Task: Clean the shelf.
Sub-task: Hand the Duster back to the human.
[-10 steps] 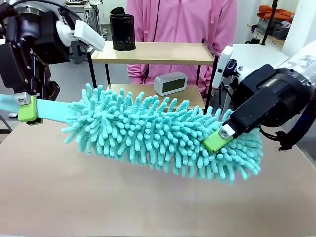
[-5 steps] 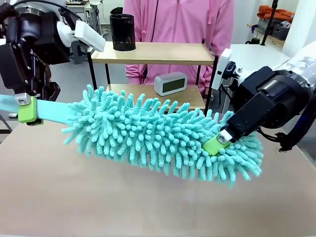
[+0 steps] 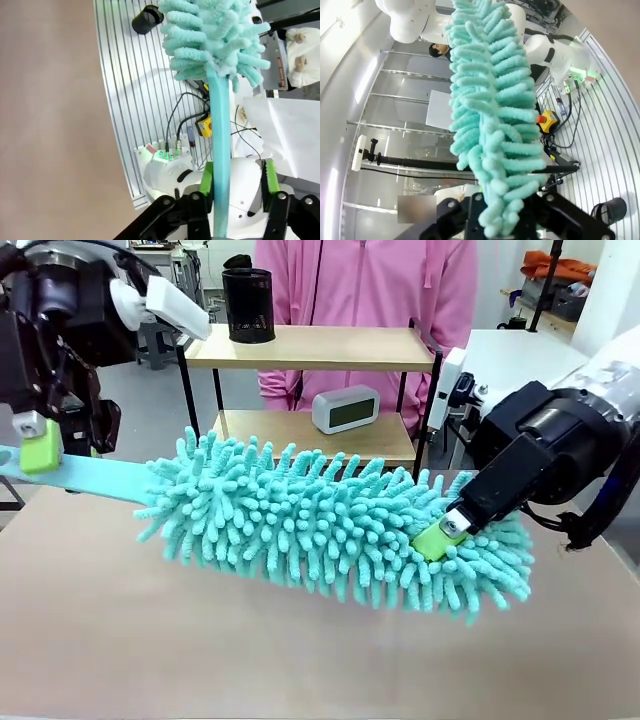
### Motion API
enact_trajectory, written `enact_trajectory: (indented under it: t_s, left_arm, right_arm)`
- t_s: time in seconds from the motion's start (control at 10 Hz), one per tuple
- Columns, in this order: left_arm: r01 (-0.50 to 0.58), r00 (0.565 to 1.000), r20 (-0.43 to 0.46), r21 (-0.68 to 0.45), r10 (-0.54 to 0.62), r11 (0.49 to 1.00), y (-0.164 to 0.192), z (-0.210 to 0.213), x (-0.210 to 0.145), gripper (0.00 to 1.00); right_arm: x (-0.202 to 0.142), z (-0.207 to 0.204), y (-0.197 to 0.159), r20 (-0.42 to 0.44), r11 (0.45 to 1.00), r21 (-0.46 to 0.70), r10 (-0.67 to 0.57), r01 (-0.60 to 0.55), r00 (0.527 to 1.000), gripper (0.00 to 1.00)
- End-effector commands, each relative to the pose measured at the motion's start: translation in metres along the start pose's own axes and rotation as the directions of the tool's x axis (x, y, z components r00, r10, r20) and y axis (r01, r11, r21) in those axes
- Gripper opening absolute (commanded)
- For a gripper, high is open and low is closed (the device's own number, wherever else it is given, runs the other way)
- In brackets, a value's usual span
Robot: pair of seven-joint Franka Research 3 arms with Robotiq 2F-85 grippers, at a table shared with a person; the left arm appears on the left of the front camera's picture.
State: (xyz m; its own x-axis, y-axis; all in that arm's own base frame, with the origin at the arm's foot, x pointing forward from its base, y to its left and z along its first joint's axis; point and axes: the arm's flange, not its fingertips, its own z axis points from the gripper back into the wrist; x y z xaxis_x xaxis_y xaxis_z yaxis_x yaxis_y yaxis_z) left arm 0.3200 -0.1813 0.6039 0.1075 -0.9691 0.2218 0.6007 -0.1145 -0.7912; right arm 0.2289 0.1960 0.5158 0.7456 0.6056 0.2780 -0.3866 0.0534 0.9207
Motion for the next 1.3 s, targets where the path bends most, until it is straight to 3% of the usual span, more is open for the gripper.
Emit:
enact_trajectory:
  t_s: [0.0, 0.1, 0.2, 0.3, 0.5, 0.7, 0.8, 0.9, 1.1, 1.2]
  left_arm:
    - [-0.009, 0.995, 0.095, 0.011, 0.008, 1.000, -0.009, 0.025, -0.022, 1.00]
    - [-0.055, 0.981, 0.187, 0.038, 0.047, 0.998, -0.007, 0.037, -0.042, 1.00]
    - [-0.172, 0.931, 0.339, 0.083, 0.134, 0.982, 0.004, 0.052, -0.070, 1.00]
    - [-0.241, 0.831, 0.526, 0.047, 0.181, 0.970, 0.016, 0.065, -0.104, 1.00]
    - [-0.308, 0.552, 0.810, -0.023, 0.198, 0.951, 0.038, 0.077, -0.157, 1.00]
    - [-0.373, 0.247, 0.955, -0.065, 0.166, 0.926, 0.066, 0.091, -0.212, 1.00]
    - [-0.415, 0.113, 0.983, -0.086, 0.146, 0.906, 0.080, 0.092, -0.237, 1.00]
    - [-0.412, 0.007, 0.991, -0.117, 0.131, 0.904, 0.096, 0.093, -0.258, 1.00]
    - [-0.379, -0.169, 0.973, -0.212, 0.158, 0.901, 0.125, 0.089, -0.287, 1.00]
    - [-0.324, -0.178, 0.960, -0.263, 0.215, 0.909, 0.133, 0.092, -0.294, 1.00]
  right_arm:
    - [-0.002, 0.011, -0.003, 0.012, 1.000, 0.003, 0.013, -0.013, 1.000, 0.00]
    - [-0.007, 0.018, -0.002, 0.031, 1.000, 0.006, 0.011, -0.012, 0.999, 0.00]
    - [-0.015, 0.031, -0.002, 0.058, 1.000, -0.002, 0.003, -0.003, 0.998, 0.00]
    - [-0.027, 0.050, -0.001, 0.074, 0.999, -0.006, -0.039, 0.040, 0.997, 0.00]
    - [-0.059, 0.096, 0.007, 0.140, 0.992, -0.031, -0.115, 0.120, 0.983, 0.00]
    - [-0.117, 0.162, 0.039, 0.278, 0.995, -0.011, -0.094, 0.101, 0.956, 0.00]
    - [-0.150, 0.187, 0.053, 0.399, 0.993, -0.035, -0.086, 0.109, 0.913, 0.00]
    - [-0.178, 0.209, 0.062, 0.513, 0.996, -0.040, -0.048, 0.080, 0.857, 0.00]
    - [-0.233, 0.236, 0.064, 0.748, 0.991, -0.052, -0.043, 0.124, 0.662, 0.00]
    - [-0.253, 0.246, 0.052, 0.830, 0.980, -0.023, -0.090, 0.196, 0.550, 0.00]
